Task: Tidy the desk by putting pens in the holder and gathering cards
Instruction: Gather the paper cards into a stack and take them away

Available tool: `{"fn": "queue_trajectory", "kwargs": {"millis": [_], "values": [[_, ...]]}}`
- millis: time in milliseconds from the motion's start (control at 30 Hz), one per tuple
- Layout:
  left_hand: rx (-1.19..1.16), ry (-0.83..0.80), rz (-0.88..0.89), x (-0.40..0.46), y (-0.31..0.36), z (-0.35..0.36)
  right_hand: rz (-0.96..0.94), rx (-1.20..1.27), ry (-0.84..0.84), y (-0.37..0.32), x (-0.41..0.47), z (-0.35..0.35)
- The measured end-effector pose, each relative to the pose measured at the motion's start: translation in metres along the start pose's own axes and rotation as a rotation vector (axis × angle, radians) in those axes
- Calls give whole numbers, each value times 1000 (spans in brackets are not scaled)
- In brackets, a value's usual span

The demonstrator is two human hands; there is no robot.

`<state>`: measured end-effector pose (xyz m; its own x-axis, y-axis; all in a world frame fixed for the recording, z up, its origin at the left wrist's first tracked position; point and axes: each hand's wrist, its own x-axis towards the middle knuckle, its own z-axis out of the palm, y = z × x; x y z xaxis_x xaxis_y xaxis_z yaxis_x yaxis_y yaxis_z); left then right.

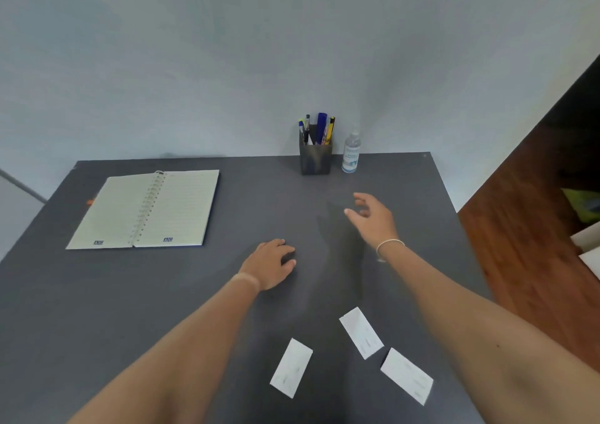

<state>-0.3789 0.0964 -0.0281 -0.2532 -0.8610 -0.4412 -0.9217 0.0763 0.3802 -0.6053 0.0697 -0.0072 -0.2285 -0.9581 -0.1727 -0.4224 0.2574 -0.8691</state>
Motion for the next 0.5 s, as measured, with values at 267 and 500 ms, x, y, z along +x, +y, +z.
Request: {"fn": "queue_trajectory", "kwargs": {"millis": [267, 500], "values": [[-9, 40, 3, -37, 1, 21, 45, -150, -149, 32, -57, 8], [14, -5, 59, -69, -2, 31, 52, -320, -184, 41, -102, 11]]}}
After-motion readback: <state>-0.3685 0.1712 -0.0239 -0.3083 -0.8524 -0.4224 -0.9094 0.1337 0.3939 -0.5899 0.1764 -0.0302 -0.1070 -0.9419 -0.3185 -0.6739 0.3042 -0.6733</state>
